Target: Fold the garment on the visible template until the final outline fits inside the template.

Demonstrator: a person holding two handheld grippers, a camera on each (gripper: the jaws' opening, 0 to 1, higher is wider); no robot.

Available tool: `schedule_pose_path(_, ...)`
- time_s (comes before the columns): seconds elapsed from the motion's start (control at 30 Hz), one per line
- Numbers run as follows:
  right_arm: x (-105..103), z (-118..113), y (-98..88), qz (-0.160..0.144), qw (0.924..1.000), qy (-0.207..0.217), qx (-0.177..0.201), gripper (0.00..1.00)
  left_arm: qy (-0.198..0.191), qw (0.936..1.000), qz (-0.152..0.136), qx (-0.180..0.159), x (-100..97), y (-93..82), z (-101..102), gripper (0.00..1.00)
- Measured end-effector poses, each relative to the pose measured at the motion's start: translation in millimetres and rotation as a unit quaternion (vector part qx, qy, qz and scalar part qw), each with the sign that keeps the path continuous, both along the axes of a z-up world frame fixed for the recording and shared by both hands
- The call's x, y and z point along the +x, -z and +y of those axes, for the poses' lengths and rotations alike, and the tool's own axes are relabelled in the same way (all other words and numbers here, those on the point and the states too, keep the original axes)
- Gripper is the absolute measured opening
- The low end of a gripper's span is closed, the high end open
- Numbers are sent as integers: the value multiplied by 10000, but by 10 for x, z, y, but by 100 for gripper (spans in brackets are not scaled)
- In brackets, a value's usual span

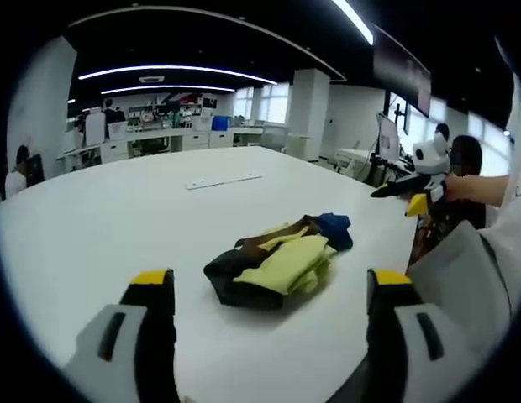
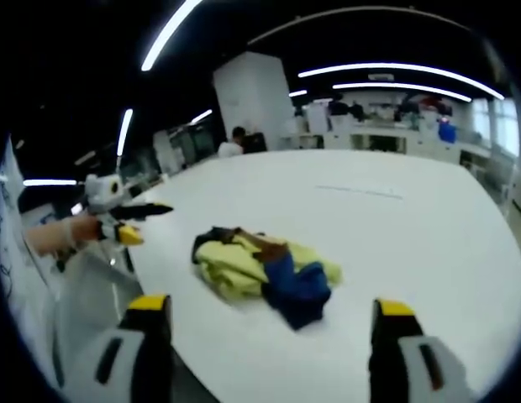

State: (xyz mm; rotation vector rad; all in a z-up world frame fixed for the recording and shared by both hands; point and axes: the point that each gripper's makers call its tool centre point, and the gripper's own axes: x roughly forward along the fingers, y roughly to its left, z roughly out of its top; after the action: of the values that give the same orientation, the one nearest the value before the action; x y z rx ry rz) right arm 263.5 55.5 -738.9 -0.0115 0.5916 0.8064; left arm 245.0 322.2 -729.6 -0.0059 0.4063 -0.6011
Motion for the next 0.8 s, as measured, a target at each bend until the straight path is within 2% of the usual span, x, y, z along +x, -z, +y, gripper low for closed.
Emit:
schedule_pose_path(0.57,-9,-13,37,51,10000,16,-9,99,49,10000,17,30,7,5,-39,91)
schedule_pose_path(0.8,-9,-21,65,63,9999,-49,-90,99,28,10000,21,7,13,44,19,90)
